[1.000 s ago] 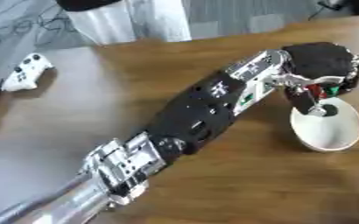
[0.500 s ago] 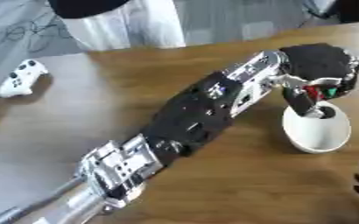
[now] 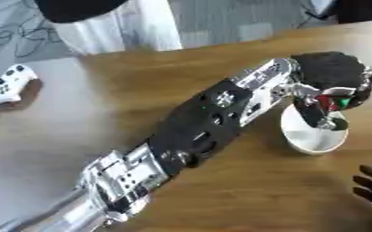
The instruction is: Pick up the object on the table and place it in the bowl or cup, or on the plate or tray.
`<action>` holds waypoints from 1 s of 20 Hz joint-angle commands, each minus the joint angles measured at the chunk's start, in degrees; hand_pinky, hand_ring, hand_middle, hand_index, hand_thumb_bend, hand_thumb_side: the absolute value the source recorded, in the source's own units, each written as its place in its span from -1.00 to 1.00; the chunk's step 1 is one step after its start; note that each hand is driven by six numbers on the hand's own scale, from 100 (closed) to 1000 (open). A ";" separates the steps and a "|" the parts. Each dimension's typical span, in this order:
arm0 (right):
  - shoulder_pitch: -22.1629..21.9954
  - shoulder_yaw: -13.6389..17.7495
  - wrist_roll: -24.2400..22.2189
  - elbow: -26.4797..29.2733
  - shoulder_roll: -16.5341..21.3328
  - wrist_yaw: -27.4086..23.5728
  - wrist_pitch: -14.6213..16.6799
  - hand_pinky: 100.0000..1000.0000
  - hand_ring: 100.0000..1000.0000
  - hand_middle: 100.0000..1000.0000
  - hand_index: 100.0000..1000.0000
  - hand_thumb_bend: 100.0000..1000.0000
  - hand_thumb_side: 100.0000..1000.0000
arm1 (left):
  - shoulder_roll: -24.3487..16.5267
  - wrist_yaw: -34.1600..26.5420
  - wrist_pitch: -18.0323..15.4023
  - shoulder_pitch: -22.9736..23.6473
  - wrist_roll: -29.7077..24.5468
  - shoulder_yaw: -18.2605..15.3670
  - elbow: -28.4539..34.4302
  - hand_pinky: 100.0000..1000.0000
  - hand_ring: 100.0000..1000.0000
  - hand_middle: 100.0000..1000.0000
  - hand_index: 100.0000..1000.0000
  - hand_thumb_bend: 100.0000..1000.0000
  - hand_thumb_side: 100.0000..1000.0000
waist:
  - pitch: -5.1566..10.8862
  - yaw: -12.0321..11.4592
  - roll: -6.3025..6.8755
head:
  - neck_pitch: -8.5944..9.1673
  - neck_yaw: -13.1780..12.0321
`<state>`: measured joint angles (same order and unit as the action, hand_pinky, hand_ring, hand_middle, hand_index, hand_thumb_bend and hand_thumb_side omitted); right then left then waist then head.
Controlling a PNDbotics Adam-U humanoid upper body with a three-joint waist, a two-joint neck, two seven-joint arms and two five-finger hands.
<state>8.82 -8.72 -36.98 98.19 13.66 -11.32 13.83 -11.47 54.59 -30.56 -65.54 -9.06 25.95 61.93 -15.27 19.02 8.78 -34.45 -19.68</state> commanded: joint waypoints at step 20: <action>0.01 0.21 -0.54 0.10 0.53 0.56 0.55 0.90 0.92 0.97 0.94 -1.00 0.67 | -1.24 -1.57 -4.88 -0.90 2.65 -1.21 0.04 0.29 0.28 0.40 0.55 0.47 0.77 | 1.66 -0.53 -1.12 | -0.28 -1.26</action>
<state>8.81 -8.71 -37.35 97.80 13.66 -10.91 14.20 -11.62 53.32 -35.32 -65.47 -6.56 25.49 61.24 -15.02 18.54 8.62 -34.52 -20.44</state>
